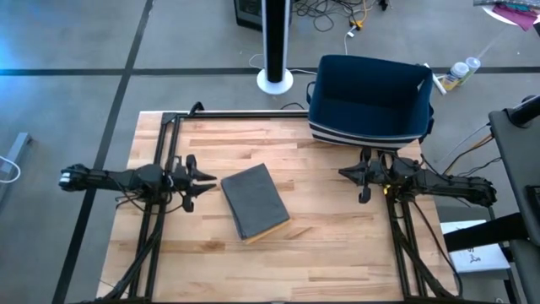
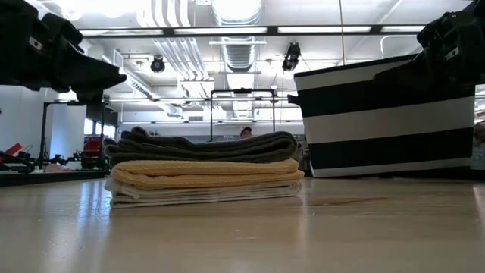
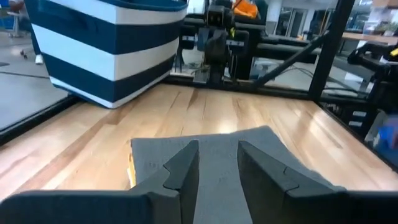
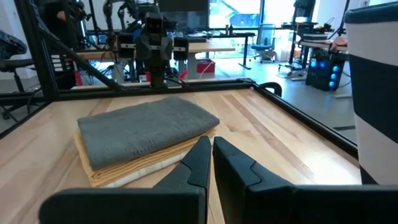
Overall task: Fold towel
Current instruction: Return to Home Position
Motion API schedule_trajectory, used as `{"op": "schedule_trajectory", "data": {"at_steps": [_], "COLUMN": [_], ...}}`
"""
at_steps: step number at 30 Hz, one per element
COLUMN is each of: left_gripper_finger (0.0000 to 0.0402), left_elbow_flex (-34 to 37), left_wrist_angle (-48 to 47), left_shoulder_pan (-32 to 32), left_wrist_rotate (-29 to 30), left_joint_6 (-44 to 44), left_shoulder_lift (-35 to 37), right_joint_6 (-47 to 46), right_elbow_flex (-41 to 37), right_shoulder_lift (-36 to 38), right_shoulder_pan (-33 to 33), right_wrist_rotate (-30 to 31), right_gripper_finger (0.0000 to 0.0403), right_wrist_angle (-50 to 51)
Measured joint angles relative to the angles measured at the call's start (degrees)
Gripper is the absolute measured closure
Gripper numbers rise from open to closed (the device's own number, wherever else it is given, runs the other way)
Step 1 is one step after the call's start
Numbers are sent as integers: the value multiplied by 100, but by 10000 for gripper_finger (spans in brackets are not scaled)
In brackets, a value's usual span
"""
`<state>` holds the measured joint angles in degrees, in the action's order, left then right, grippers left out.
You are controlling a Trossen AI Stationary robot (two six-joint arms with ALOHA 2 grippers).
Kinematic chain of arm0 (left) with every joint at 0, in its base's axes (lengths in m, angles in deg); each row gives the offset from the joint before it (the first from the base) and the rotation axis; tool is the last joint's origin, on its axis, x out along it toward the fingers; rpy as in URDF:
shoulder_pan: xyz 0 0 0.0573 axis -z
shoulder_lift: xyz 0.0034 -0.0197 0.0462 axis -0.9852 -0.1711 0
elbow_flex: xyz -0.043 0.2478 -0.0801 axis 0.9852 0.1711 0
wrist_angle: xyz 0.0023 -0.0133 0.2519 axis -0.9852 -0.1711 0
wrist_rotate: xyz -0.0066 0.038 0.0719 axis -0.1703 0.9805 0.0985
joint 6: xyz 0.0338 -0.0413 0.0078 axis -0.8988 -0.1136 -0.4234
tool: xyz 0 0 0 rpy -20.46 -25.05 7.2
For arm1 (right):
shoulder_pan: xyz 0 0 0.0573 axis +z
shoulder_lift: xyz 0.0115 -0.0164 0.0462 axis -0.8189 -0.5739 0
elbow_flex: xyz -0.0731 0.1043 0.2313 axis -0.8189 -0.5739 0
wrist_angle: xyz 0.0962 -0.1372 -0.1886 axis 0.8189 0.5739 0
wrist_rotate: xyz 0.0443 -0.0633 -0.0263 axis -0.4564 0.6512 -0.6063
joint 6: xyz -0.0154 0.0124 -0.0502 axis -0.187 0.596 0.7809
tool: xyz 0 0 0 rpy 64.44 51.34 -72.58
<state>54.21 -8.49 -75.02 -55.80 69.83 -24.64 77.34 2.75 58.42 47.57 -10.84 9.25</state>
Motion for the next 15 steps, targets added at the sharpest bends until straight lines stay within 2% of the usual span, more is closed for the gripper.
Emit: {"op": "schedule_trajectory", "data": {"at_steps": [15], "left_gripper_finger": [278], "left_elbow_flex": [-1], "left_wrist_angle": [22], "left_shoulder_pan": [0], "left_wrist_rotate": [0], "left_joint_6": [0], "left_shoulder_lift": [-674], "right_joint_6": [0], "right_elbow_flex": [4], "right_shoulder_lift": [-2], "right_shoulder_pan": [-2], "right_wrist_rotate": [1], "right_gripper_finger": [389], "right_wrist_angle": [0]}}
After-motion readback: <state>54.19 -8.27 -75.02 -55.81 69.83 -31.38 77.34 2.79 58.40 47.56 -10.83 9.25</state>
